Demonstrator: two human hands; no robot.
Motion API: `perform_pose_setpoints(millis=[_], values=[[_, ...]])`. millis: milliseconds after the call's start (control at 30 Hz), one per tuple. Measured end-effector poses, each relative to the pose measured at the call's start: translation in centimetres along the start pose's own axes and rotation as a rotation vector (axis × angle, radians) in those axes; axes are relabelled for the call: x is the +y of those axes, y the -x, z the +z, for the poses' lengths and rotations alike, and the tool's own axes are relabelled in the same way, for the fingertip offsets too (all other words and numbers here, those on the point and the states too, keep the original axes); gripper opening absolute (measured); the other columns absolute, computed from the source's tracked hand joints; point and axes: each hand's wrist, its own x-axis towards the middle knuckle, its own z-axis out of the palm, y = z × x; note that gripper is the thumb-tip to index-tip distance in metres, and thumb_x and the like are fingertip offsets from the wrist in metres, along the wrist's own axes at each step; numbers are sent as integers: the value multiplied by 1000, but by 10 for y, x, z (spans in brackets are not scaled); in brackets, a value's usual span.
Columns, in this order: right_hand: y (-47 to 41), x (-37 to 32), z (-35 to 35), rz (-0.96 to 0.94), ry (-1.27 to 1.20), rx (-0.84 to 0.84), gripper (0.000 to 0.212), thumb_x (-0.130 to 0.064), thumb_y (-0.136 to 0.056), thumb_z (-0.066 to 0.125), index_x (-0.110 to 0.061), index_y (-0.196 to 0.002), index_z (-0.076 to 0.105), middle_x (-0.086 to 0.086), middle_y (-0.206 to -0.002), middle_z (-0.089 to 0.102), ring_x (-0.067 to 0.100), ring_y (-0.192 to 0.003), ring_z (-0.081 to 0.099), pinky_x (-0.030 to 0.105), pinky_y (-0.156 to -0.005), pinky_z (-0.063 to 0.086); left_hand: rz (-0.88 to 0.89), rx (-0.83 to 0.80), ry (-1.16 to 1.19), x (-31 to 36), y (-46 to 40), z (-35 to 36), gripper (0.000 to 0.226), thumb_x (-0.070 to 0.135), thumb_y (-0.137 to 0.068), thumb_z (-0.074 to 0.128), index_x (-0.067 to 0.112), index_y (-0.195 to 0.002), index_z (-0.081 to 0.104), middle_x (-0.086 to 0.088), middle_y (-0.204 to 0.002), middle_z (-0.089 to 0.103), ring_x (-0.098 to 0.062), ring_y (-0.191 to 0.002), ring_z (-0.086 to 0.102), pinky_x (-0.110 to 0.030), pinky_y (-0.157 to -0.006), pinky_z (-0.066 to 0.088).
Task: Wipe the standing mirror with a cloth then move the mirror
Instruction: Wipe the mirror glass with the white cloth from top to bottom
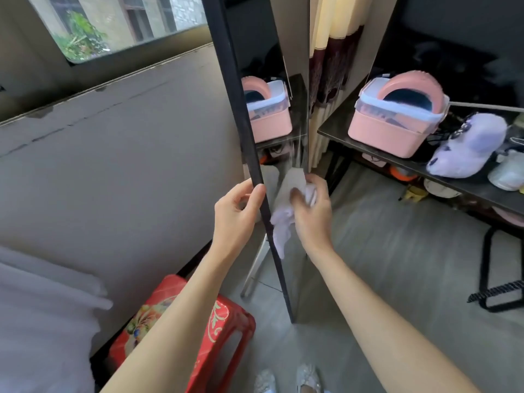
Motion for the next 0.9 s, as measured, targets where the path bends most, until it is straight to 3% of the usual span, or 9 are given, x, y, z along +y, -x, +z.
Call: perform_pose_setpoints(millis=[67,100,233,333,433,567,700,800,900], values=[[11,5,13,-123,3,33,23,-13,-87,57,-5,-108,58,-12,-92,51,6,-90,53,4,-78,39,-19,14,5,-5,3,5,47,10,-95,51,27,-55,33,14,-49,33,-2,-51,29,-13,-52,23],[17,17,19,-112,9,43,21,-14,-85,56,-2,-102,61,-12,-90,50,11,-89,55,6,-77,38,-27,26,2,-7,5,7,46,11,-95,51,23,-56,30,13,-50,30,-3,-51,27,-14,-51,22],[26,94,16,344,293,-117,24,-9,-88,50,0,-106,64,14,-112,61,28,-101,58,16,-77,38,-46,75,-42,-16,8,10,46,12,-95,50,19,-59,22,12,-51,24,-4,-52,23,-15,-51,21],[25,120,-2,502,451,-242,26,-6,-87,48,5,-106,63,25,-111,65,35,-100,62,35,-86,50,-28,13,-146,-25,14,7,44,18,-96,50,17,-60,23,8,-57,20,-4,-51,23,-16,-50,22],[9,93,-12,400,356,-64,30,-11,-90,51,-9,-119,57,10,-110,64,26,-97,60,26,-76,44,-12,-15,-221,-32,14,7,41,35,-93,45,19,-62,23,7,-59,20,-5,-51,25,-17,-50,22],[-15,32,-4,7,10,60,29,-14,-88,58,-12,-116,51,-1,-106,57,11,-94,59,24,-77,47,-17,-14,-226,-32,12,16,26,40,-91,39,31,-68,31,11,-56,40,-6,-54,38,-20,-56,33],[-29,12,18,-328,66,99,22,-9,-85,62,-7,-108,61,-7,-104,52,11,-101,57,15,-86,45,46,83,-312,-32,15,29,28,40,-92,30,29,-66,25,7,-54,31,-14,-53,29,-27,-52,26],[-19,37,21,-126,-10,-31,23,-12,-91,53,-13,-112,62,-3,-107,55,19,-107,54,12,-87,38,41,175,-331,-36,17,33,32,31,-96,33,33,-66,21,11,-54,26,-11,-50,26,-24,-51,24],[0,77,13,84,300,-347,45,-23,-98,36,-16,-143,31,6,-149,31,20,-137,30,14,-99,23,101,196,-413,-39,20,31,36,23,-97,34,35,-67,18,14,-55,25,-5,-49,27,-18,-54,24]])
